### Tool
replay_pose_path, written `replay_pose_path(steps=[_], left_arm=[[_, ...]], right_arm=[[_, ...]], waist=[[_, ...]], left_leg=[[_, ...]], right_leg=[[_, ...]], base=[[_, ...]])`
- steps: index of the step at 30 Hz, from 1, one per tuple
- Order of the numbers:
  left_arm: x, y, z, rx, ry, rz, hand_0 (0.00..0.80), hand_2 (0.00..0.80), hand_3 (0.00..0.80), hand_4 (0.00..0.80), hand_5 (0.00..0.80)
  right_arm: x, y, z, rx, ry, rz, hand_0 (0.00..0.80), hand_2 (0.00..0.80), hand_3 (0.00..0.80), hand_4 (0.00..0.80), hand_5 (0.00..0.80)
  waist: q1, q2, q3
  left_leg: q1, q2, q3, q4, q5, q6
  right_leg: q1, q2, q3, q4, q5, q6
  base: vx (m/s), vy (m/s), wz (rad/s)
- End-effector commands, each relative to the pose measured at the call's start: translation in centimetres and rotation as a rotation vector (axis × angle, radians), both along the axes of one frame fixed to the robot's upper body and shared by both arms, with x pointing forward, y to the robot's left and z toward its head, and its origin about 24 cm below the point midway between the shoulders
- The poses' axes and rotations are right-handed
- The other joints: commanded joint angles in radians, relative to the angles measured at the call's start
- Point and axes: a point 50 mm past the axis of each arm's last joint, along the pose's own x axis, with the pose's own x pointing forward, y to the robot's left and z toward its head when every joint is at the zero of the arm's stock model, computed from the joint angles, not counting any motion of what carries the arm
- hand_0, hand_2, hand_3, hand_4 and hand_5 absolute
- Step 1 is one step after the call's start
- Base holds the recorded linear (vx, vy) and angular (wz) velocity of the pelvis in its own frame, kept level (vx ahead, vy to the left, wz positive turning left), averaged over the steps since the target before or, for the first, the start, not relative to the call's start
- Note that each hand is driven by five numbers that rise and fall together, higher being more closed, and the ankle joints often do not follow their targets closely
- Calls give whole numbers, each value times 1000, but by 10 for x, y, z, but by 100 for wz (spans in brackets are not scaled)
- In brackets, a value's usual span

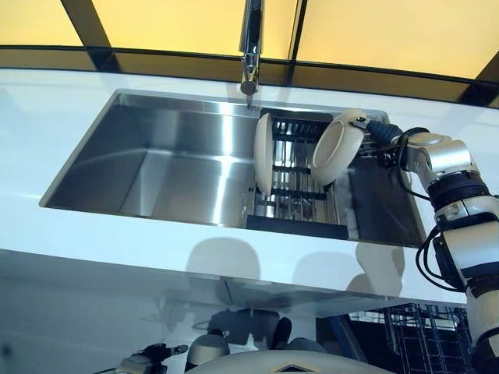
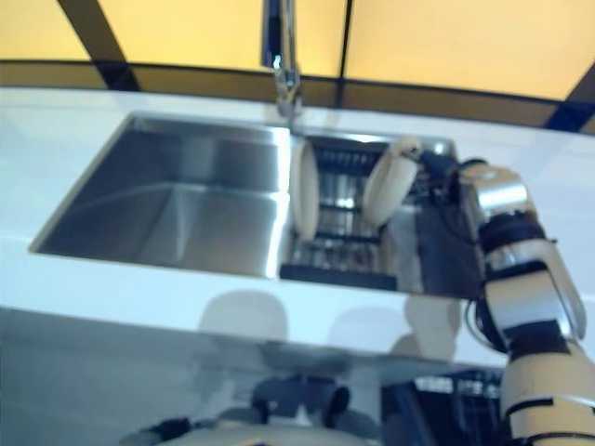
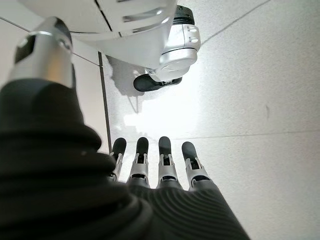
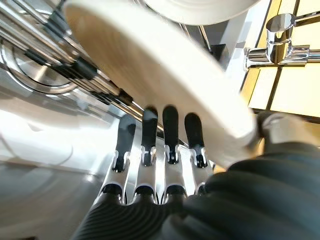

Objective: Take plates into dishwasher

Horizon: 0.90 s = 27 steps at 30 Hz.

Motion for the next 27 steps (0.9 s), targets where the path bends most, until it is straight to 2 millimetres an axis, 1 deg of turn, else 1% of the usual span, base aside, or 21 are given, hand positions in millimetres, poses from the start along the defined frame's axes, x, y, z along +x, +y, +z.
replay_pose_path(steps=[1, 4, 7, 14, 19, 21, 23, 27], left_arm=[[8, 3, 0, 27, 17, -46, 0, 0, 0, 0, 0], [8, 3, 1, 27, 18, -51, 0, 0, 0, 0, 0], [9, 3, 0, 21, 17, -60, 0, 0, 0, 0, 0], [10, 2, 0, 17, 9, -68, 0, 0, 0, 0, 0], [12, 3, 1, 22, 2, -73, 0, 0, 0, 0, 0], [13, 4, 1, 22, 1, -74, 0, 0, 0, 0, 0], [15, 3, 2, 23, -6, -76, 0, 0, 0, 0, 0], [18, 5, 3, 29, -16, -76, 0, 0, 0, 0, 0]], right_arm=[[1, -12, 11, -99, 14, -35, 800, 800, 800, 800, 800], [0, -13, 10, -78, 12, -33, 800, 800, 800, 800, 800], [0, -17, 11, -92, -8, -44, 800, 800, 800, 800, 800], [3, -15, 26, -87, -100, -23, 800, 800, 800, 800, 800], [3, -15, 43, -54, -209, -24, 800, 800, 800, 800, 800], [2, -16, 46, -55, -223, -25, 800, 800, 800, 800, 800], [0, -19, 60, -54, -278, -32, 800, 800, 800, 800, 800], [-6, -24, 78, -67, -356, -36, 800, 800, 800, 800, 800]], waist=[[28, -19, 1], [26, -22, -2], [24, -24, -6], [13, -30, -14], [-4, -41, -21], [-6, -42, -22], [-19, -49, -29], [-41, -62, -35]], left_leg=[[-88, -3, -10, -14, 58, -9], [-81, -4, -7, -15, 54, -6], [-75, -5, -5, -16, 51, -5], [-66, -3, 6, -18, 46, -5], [-57, -1, 19, -16, 39, -5], [-55, -1, 21, -16, 37, -5], [-50, -2, 28, -15, 33, -4], [-40, -5, 40, -13, 25, 0]], right_leg=[[90, -68, 3, 22, -91, 118], [94, -68, 5, 22, -92, 119], [97, -66, 7, 21, -92, 119], [100, -65, 15, 19, -93, 120], [101, -66, 23, 19, -93, 121], [102, -66, 24, 20, -93, 122], [101, -64, 34, 20, -92, 123], [99, -62, 53, 24, -90, 125]], base=[[31, 6, 3], [21, -1, 4], [10, -2, 5], [0, 0, 1], [0, 0, 0], [0, 0, 0], [-13, 12, -3], [-18, 18, -14]])
